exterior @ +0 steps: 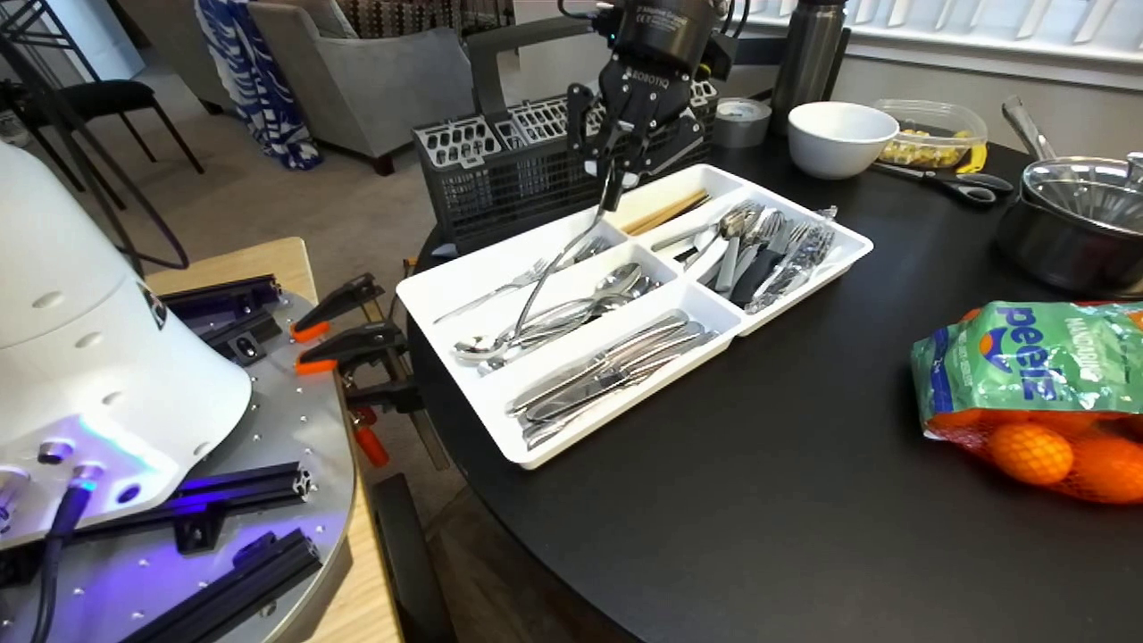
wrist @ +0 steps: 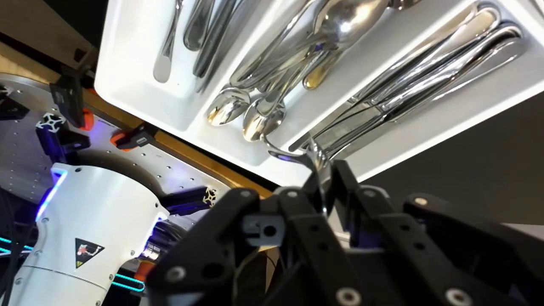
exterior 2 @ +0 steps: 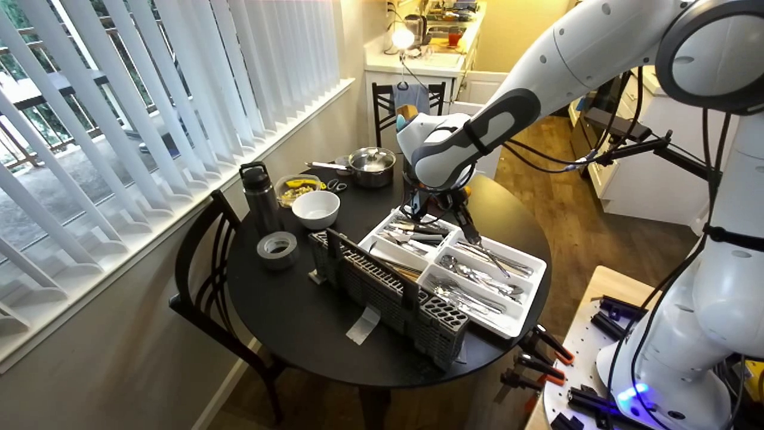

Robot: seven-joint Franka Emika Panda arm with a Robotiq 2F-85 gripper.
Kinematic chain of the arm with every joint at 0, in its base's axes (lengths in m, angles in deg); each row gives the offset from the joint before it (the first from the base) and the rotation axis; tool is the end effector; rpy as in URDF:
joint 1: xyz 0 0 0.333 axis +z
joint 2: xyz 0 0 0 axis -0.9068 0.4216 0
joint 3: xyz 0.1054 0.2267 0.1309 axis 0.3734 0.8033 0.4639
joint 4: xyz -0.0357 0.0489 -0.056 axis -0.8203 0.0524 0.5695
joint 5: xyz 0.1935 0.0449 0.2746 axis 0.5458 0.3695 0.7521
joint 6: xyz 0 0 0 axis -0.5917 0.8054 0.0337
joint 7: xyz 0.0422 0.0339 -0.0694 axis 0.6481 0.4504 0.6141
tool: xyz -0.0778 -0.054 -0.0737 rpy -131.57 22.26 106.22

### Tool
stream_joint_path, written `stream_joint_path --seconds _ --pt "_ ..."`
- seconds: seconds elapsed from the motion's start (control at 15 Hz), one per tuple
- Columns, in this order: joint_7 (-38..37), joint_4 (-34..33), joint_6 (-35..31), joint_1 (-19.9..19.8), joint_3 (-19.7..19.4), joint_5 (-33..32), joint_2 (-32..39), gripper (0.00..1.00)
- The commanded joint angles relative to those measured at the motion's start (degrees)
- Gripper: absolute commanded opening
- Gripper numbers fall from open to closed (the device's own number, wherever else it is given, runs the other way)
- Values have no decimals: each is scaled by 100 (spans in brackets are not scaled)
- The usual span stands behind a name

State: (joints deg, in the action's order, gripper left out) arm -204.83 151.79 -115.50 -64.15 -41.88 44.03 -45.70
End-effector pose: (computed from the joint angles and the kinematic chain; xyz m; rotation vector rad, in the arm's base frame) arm 0.4581 -0.0287 0.2510 0.8681 -2.3969 0.0367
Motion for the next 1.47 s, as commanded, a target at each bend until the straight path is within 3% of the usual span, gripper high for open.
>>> stream_joint_path --seconds 0.0,0.27,0.33,0.4,0.47,0.93,1.2,1.4 --pt "-11 -237 -12 116 -71 56 247 2" --pt "-146 -446 43 106 -150 272 497 2" --pt "-199 -498 85 109 -172 345 551 8" --pt "-179 -534 94 104 -188 413 591 33" --pt "-160 -549 65 103 -203 479 617 33" --pt "-164 -621 42 130 -245 719 590 77" --pt "91 -309 -560 232 -185 399 31 100" --pt "321 39 -601 440 -48 78 -643 100"
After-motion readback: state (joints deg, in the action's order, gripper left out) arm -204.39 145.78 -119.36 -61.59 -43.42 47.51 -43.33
